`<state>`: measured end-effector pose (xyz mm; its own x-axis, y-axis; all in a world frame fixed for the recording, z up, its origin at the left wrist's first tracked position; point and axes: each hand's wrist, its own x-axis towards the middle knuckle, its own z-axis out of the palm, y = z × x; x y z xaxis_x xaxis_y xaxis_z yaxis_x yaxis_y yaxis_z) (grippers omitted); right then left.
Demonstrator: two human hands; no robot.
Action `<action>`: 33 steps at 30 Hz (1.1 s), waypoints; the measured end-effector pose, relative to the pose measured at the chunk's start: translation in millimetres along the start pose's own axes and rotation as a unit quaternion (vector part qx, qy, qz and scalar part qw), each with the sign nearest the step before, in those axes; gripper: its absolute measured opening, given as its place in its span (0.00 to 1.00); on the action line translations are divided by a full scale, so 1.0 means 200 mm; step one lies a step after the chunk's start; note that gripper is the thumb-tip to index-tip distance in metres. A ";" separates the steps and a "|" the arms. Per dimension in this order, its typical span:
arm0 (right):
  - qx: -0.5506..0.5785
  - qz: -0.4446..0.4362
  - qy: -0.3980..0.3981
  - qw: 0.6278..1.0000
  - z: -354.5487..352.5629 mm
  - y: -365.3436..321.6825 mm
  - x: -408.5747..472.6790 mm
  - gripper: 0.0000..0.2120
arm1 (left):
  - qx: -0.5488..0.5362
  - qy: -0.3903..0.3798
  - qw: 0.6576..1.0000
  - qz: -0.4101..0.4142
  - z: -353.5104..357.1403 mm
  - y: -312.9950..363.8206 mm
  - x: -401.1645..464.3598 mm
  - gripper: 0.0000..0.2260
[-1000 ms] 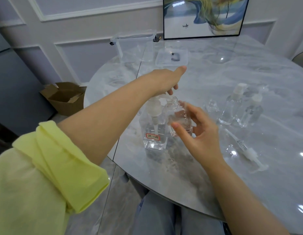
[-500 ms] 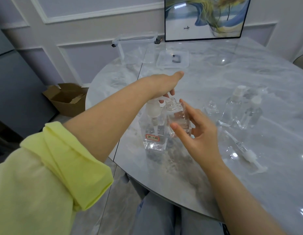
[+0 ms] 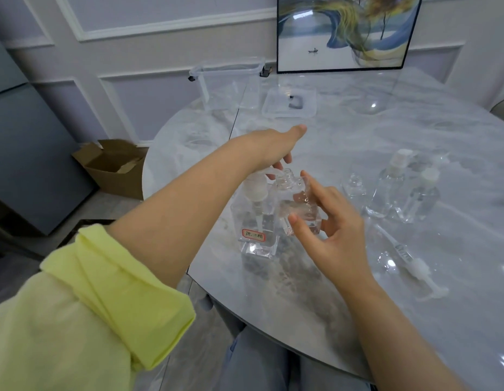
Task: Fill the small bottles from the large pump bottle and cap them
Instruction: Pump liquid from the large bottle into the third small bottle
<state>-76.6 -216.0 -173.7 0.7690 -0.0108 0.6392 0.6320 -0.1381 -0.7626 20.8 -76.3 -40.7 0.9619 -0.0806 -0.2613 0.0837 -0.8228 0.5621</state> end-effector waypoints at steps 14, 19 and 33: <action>0.002 0.015 0.006 1.000 0.00 -0.02 -0.01 0.27 | 0.033 0.003 0.999 0.014 -0.02 0.03 0.00 0.34; 0.008 0.016 0.004 1.000 0.00 -0.02 -0.01 0.27 | 0.031 -0.004 1.000 0.003 0.00 0.02 -0.01 0.34; 0.003 0.012 0.008 1.000 0.00 -0.01 0.00 0.27 | 0.022 -0.015 1.000 -0.012 -0.01 0.02 -0.02 0.33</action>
<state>-78.5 -214.8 -171.7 0.7817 -0.0297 0.6230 0.6147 -0.1323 -0.7776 18.9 -78.3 -35.9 0.9511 -0.0766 -0.2993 0.0954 -0.8487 0.5203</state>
